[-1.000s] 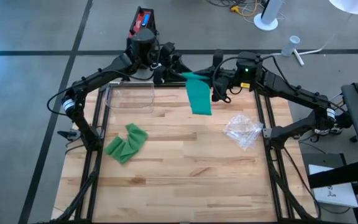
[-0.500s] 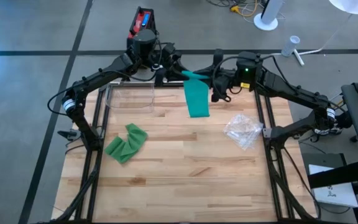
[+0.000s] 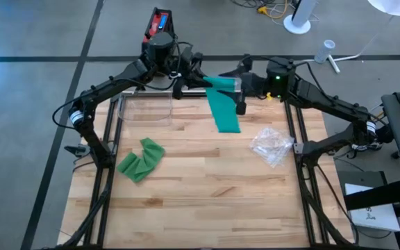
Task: Roll bandage
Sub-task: Roll the blue bandage
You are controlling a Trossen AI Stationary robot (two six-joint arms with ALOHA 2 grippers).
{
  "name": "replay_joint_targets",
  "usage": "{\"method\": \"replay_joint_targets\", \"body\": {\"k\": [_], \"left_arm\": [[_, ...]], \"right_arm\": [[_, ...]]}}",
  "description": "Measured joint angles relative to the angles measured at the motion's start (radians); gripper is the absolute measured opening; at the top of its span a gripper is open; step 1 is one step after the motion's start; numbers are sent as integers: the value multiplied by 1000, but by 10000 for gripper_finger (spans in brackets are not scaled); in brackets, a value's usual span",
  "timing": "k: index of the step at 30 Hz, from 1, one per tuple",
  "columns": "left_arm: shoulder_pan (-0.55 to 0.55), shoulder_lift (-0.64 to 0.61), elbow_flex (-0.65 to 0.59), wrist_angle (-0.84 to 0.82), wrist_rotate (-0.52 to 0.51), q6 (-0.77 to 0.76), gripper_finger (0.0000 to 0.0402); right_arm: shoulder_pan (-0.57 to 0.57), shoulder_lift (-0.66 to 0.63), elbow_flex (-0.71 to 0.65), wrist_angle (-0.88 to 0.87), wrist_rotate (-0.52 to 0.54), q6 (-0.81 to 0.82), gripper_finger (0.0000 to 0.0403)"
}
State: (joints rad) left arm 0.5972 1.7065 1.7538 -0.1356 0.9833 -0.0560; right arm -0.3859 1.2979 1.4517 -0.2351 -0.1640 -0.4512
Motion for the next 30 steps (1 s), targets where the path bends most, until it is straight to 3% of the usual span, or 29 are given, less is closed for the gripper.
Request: {"method": "replay_joint_targets", "body": {"k": [6, 10, 17, 30], "left_arm": [[29, -2, 0, -11, -4, 105, 28], [50, -8, 1, -52, -5, 266, 24], [52, -8, 1, -146, -6, 534, 24], [53, -32, 1, -184, -7, 605, 24]], "right_arm": [[-7, -28, 17, 8, -1, 215, 302], [-8, -26, 17, 8, -3, 350, 311], [-42, -2, 16, -1, -27, 486, 279], [-45, 44, 16, -16, -78, 458, 206]]}}
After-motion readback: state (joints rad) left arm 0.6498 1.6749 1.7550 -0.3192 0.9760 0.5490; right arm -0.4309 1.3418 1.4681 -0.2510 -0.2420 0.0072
